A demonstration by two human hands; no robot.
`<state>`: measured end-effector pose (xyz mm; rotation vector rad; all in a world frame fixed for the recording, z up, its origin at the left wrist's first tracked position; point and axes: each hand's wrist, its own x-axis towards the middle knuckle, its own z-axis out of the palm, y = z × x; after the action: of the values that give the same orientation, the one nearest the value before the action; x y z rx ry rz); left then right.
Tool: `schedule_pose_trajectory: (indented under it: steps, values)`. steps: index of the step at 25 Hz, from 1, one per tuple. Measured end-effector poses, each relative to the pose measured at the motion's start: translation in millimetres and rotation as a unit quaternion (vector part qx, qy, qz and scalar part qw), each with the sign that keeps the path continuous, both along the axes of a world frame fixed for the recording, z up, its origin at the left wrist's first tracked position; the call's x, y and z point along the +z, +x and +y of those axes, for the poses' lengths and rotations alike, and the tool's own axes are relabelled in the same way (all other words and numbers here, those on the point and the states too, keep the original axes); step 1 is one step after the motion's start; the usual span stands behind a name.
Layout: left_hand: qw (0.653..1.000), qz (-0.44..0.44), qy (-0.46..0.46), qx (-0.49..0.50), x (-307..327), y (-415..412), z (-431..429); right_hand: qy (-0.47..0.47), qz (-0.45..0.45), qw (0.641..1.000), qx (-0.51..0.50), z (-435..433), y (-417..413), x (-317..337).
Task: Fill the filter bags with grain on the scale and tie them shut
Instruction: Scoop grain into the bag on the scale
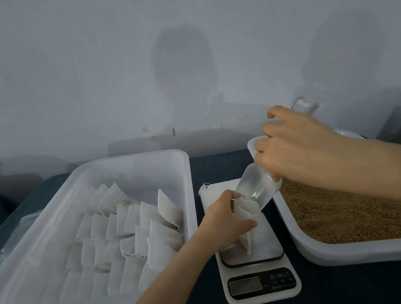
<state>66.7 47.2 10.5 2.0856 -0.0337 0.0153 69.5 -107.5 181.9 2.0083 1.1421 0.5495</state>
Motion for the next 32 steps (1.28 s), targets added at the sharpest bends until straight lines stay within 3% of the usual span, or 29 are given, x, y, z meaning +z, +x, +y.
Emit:
schedule_pose_trajectory:
  steps: [5,9,13,19,27,30,32]
  values:
    - [1.000,-0.006,0.006,0.000,-1.9,0.7,1.4,0.172,-0.046,0.984,0.012,-49.7,11.7,16.4]
    - [1.000,-0.005,0.012,-0.001,-2.7,1.1,1.1,0.269,0.020,0.954,-0.132,-117.3,36.8,4.6]
    - [1.000,-0.007,0.014,-0.002,-3.5,1.8,1.6,0.161,0.049,0.955,-0.243,-166.3,64.5,-42.9]
    - [1.000,-0.009,0.011,0.002,-4.1,2.1,2.2,0.103,0.042,0.961,-0.251,-187.2,75.3,-80.9]
    - [1.000,-0.002,0.018,0.001,-4.3,3.0,3.2,0.164,0.102,0.953,-0.235,-171.8,72.1,-110.9]
    - [1.000,-0.004,0.017,-0.001,-3.7,2.4,3.4,0.242,0.155,0.923,-0.257,-179.4,74.2,-120.2]
    - [1.000,-0.003,0.017,-0.002,-3.2,2.2,3.0,0.322,0.231,0.881,-0.257,-189.1,77.2,-126.6]
